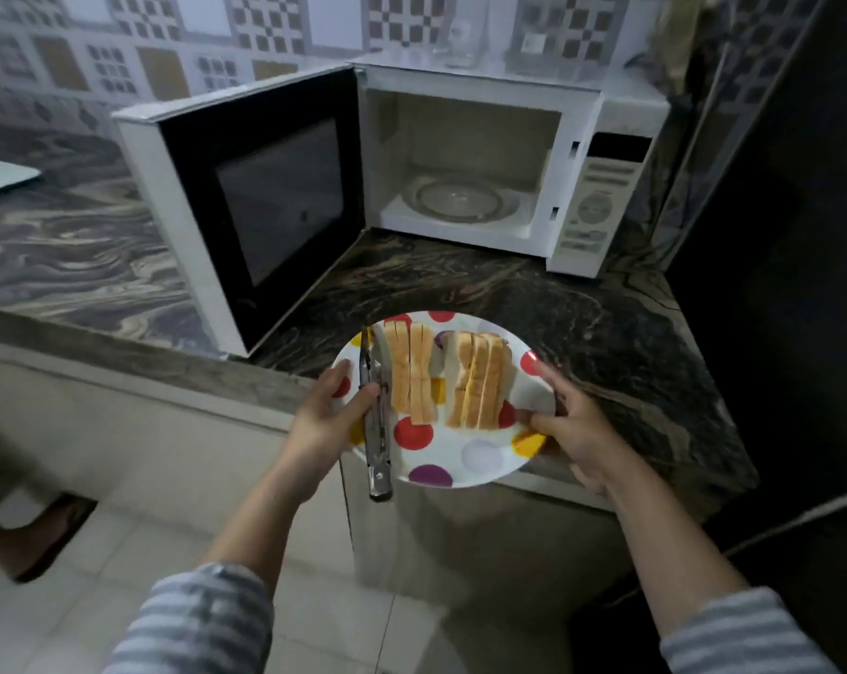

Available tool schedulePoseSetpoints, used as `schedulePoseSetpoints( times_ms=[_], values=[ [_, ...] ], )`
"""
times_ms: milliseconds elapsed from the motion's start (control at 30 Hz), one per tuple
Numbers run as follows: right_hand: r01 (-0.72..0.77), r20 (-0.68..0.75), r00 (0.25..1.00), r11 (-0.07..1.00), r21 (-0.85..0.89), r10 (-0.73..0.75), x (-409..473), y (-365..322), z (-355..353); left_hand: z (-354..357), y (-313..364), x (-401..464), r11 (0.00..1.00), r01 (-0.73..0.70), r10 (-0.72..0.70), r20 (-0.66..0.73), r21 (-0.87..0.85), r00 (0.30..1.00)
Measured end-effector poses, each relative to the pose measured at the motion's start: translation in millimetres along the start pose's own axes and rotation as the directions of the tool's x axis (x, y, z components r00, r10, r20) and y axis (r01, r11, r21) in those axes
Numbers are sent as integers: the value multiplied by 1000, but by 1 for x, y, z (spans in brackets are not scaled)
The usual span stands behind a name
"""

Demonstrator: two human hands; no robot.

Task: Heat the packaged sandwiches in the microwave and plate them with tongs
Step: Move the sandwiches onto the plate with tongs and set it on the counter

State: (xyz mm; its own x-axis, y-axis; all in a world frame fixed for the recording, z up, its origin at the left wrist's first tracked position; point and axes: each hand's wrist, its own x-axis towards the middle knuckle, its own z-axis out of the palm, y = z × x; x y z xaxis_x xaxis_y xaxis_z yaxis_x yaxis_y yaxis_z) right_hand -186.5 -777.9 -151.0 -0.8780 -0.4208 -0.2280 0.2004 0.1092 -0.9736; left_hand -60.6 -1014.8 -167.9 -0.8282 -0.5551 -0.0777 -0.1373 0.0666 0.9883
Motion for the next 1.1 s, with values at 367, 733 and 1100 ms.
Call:
schedulePoseSetpoints(
  times_ms=[367,733,1100],
  values=[
    [-79,330,941,997,-19,81,-91,54,50,-72,-43,-157,998,52,-58,-180,-37,982],
    [-67,473,879,998,-5,62,-112,70,164,-178,-63,-200,998,44,-55,-330,-42,942],
    [-11,442,897,999,52,-13,-91,61,325,-344,-64,-143,1000,11,-3,-278,28,960]
  ],
)
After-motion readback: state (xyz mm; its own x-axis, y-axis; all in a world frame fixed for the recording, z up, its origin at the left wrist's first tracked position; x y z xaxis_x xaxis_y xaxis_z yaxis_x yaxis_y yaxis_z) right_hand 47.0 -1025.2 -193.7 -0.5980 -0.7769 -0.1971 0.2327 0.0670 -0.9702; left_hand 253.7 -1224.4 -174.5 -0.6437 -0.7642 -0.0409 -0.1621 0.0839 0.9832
